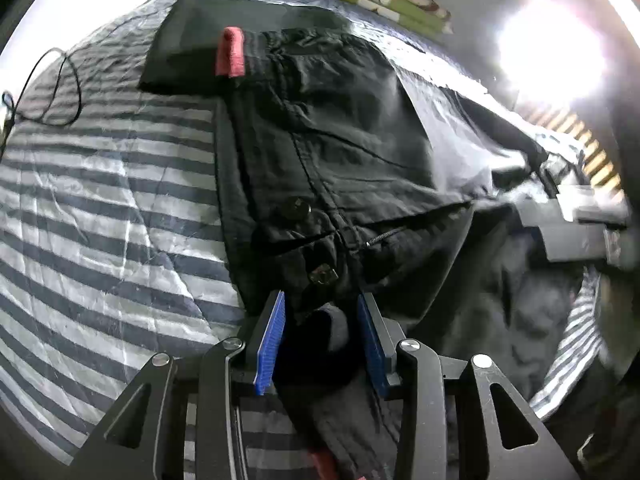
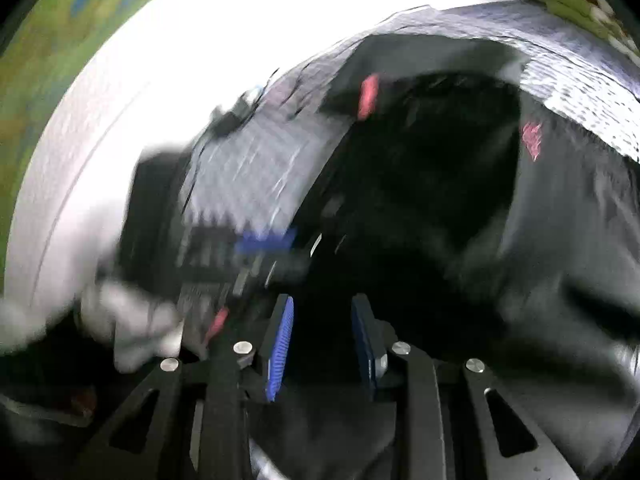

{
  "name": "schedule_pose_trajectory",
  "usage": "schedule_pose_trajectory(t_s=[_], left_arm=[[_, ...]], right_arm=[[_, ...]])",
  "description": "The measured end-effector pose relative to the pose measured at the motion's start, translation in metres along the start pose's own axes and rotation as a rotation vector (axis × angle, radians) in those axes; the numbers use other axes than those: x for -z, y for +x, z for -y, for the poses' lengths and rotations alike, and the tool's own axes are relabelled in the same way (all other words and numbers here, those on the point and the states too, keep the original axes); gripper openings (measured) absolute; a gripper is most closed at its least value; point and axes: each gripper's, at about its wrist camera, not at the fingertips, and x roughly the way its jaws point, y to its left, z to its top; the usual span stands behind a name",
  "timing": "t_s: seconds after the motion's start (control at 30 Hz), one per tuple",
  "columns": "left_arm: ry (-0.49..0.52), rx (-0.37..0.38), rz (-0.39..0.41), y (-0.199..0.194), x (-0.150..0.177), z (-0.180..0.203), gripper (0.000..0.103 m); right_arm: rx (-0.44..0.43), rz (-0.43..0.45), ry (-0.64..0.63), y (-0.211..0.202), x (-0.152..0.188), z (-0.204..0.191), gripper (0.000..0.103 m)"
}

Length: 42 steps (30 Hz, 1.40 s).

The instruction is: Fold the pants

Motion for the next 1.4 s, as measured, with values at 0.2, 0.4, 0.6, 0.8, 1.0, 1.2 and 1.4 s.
schedule_pose_trajectory(t_s=[0.2, 0.4, 0.6, 0.8, 1.0, 1.2, 1.4], left_arm=[[0.047, -0.019, 0.007, 0.001, 0.000, 0.004, 0.040], [0.078, 0.013, -0.003, 0.000, 0.005, 0.002, 0.037], [0.070, 0.015, 0.005, -0.005, 0.006, 0.002, 0.018], [0.101, -0.042, 0.049, -0.014, 0.006, 0.008, 0.014], [0.073, -0.078, 0.135, -0.045, -0.003, -0.003, 0.024], [0.063, -0.001, 0.178, -0.062, -0.010, -0.002, 0.030], [0.075, 0.060, 0.001, -0.013, -0.002, 0.012, 0.030]], right_arm=[[-0.009, -0.158, -0.036, 0.073, -0.044, 0.001, 0.027], [0.089, -0.221, -0.236, 0.104, -0.028, 0.004, 0.028], [0.124, -0.210, -0.278, 0.109, -0.021, 0.006, 0.026], [0.166, -0.147, -0.287, 0.103, -0.016, -0.002, 0.009], [0.141, -0.090, -0.266, 0.097, -0.023, -0.003, 0.011], [0.113, -0.033, -0.195, 0.066, -0.042, 0.015, 0.020], [0.219, -0.134, -0.311, 0.105, -0.051, 0.002, 0.025]])
